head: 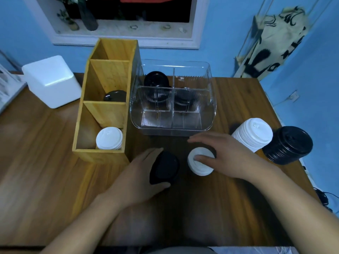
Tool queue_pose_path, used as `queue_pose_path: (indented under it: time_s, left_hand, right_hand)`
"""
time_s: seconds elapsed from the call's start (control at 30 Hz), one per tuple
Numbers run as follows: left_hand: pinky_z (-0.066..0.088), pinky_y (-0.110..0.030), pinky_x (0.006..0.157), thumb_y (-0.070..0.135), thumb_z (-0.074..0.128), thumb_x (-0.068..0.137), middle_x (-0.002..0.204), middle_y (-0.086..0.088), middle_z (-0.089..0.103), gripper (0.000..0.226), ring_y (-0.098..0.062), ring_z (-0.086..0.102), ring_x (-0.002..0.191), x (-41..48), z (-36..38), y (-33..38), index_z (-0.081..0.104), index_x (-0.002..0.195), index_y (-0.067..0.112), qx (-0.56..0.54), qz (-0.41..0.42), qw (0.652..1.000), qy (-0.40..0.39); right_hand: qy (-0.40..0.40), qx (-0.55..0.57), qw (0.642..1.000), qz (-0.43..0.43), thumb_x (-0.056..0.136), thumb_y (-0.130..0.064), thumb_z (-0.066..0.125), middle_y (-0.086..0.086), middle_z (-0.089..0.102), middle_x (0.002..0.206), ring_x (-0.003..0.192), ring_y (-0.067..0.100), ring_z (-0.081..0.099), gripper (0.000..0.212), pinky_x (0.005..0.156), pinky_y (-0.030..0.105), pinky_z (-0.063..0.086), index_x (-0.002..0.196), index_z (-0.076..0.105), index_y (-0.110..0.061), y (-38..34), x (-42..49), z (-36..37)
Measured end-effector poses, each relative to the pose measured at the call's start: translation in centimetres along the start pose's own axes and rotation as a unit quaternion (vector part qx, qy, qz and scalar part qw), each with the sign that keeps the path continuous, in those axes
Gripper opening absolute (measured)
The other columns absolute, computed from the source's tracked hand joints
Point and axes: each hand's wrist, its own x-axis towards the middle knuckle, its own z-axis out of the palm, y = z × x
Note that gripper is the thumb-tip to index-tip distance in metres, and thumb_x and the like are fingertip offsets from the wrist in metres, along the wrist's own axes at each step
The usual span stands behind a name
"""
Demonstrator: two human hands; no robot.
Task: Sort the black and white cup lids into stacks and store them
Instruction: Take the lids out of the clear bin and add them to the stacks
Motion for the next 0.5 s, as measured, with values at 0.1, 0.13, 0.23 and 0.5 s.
queue_pose_path:
  time_s: [0.1,0.13,0.23,0.5]
  left_hand:
    - [0.029,-0.020,0.116,0.068,0.080,0.070,0.156,0.017,0.036,0.107,0.000,0.034,0.141,1.1,0.7,-0.4,0.025,0.156,0.036,-0.036,-0.015,0.999,0.013]
    - [0.030,-0.022,0.117,0.068,0.080,0.069,0.156,0.017,0.037,0.108,-0.002,0.035,0.141,1.5,0.8,-0.4,0.025,0.156,0.036,-0.044,-0.017,0.999,0.020]
    - [0.033,-0.028,0.119,0.067,0.081,0.070,0.158,0.016,0.035,0.108,-0.004,0.034,0.143,1.9,1.4,-0.5,0.024,0.157,0.036,-0.066,-0.032,0.997,0.028]
    - [0.030,-0.013,0.113,0.069,0.078,0.071,0.152,0.016,0.042,0.100,0.004,0.036,0.137,1.7,2.2,-1.2,0.033,0.153,0.035,-0.104,-0.002,0.993,0.063]
  right_hand:
    - [0.028,-0.008,0.999,-0.032,0.096,-0.039,0.063,-0.014,0.066,0.122,0.108,0.001,0.058,0.036,0.091,0.022,0.048,0.131,0.062,-0.030,-1.5,3.1,-0.9]
    - [0.033,-0.010,0.999,-0.035,0.097,-0.036,0.063,-0.013,0.067,0.118,0.104,0.000,0.059,0.033,0.088,0.022,0.049,0.128,0.064,-0.029,-1.9,4.1,-1.2]
    - [0.047,-0.005,0.998,-0.028,0.099,-0.031,0.061,-0.014,0.068,0.116,0.099,-0.005,0.058,0.027,0.086,0.013,0.047,0.125,0.067,-0.028,-3.4,7.2,-2.6]
    - [0.179,-0.036,0.982,0.039,0.093,-0.026,0.065,-0.006,0.070,0.105,0.098,0.014,0.063,0.021,0.091,0.030,0.050,0.112,0.070,-0.019,-3.9,20.4,-5.8]
